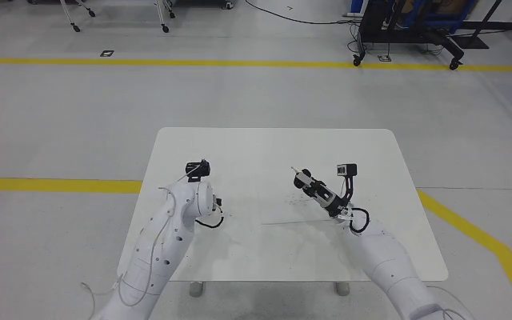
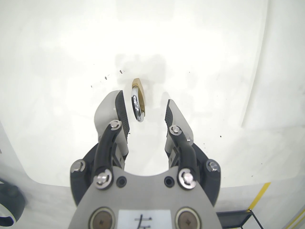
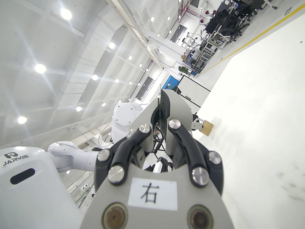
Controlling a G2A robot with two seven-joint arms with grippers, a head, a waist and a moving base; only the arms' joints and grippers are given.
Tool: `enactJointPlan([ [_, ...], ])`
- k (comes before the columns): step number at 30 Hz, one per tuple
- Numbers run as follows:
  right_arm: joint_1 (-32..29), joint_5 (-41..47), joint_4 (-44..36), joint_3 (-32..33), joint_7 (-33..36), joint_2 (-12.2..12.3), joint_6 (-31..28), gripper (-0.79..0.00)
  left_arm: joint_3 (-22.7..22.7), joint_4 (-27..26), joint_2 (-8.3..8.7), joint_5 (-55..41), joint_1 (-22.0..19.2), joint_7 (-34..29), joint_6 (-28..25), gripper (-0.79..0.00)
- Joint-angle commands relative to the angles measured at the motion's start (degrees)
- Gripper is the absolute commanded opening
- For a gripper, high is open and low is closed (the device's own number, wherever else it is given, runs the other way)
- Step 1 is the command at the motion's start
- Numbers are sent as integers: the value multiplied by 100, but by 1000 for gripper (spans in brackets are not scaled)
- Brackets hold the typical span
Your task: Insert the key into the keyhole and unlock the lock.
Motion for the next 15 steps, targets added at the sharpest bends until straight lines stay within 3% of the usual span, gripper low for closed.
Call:
enactJointPlan([
  [1,0,0,0,0,0,0,0,-785,9,42,-5,53,5,19,19,-486],
  [3,0,0,0,0,0,0,0,-785,9,47,-11,62,4,19,21,-502],
  [4,0,0,0,0,0,0,0,-785,13,50,-14,75,2,12,9,-545],
  [6,0,0,0,0,0,0,0,-785,14,45,-18,89,0,7,-12,-739],
  [7,0,0,0,0,0,0,0,-785,15,29,-20,85,1,8,-49,-785],
  [15,0,0,0,0,0,0,0,-785,-17,-170,-11,112,16,-1,-462,-785],
])
